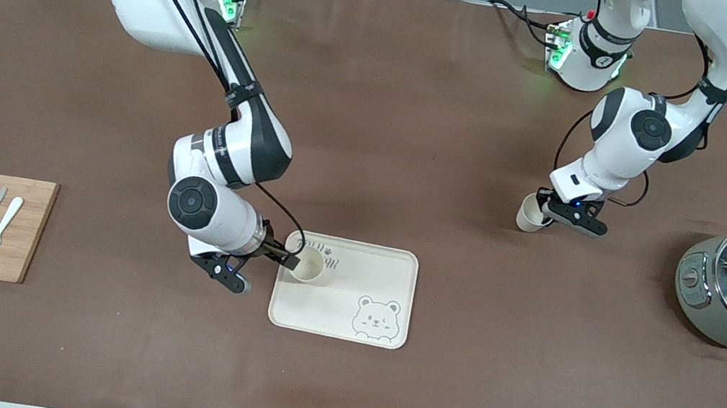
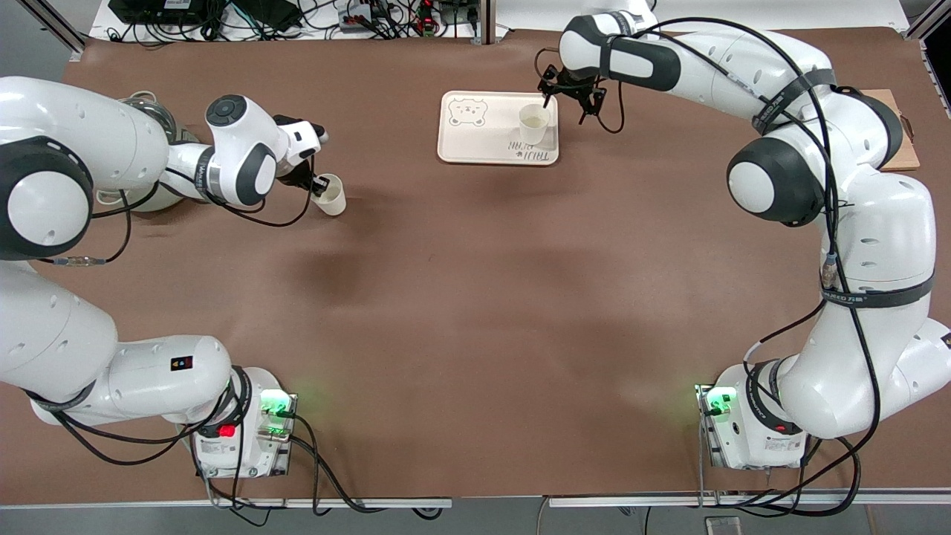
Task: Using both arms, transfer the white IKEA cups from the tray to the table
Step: 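Lower the cup onto the table while the right gripper grasps the other cup, then open the left gripper to release the cup on the table, then carry the second cup toward the cutting board while the left gripper withdraws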
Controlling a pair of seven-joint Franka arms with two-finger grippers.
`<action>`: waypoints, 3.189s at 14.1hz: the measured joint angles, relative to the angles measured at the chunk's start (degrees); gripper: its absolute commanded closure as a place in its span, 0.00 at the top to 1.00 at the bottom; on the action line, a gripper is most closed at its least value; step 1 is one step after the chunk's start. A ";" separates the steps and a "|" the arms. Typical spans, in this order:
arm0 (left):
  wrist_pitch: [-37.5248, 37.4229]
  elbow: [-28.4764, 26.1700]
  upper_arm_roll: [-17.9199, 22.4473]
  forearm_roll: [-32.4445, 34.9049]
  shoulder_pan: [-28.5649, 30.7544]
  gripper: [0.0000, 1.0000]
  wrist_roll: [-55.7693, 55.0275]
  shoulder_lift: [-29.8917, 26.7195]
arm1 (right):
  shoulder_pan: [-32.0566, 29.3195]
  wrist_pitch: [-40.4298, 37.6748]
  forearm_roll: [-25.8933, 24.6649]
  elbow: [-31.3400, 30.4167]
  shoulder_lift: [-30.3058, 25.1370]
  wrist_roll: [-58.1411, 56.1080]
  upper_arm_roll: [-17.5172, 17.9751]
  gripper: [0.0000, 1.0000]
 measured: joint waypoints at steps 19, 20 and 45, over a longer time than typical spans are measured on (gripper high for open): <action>-1.02 0.52 -0.04 0.00 2.06 0.82 2.51 -0.38 | 1.99 4.01 0.01 1.50 3.51 6.28 -0.10 0.22; -2.84 0.71 -0.04 0.00 2.26 0.82 2.68 -1.26 | 2.00 4.01 0.01 1.58 3.56 6.32 -0.10 0.13; -55.40 36.93 -1.35 -7.03 4.36 1.00 -5.50 -14.29 | -10.47 -15.68 -5.07 1.13 -2.76 -20.14 -1.27 0.00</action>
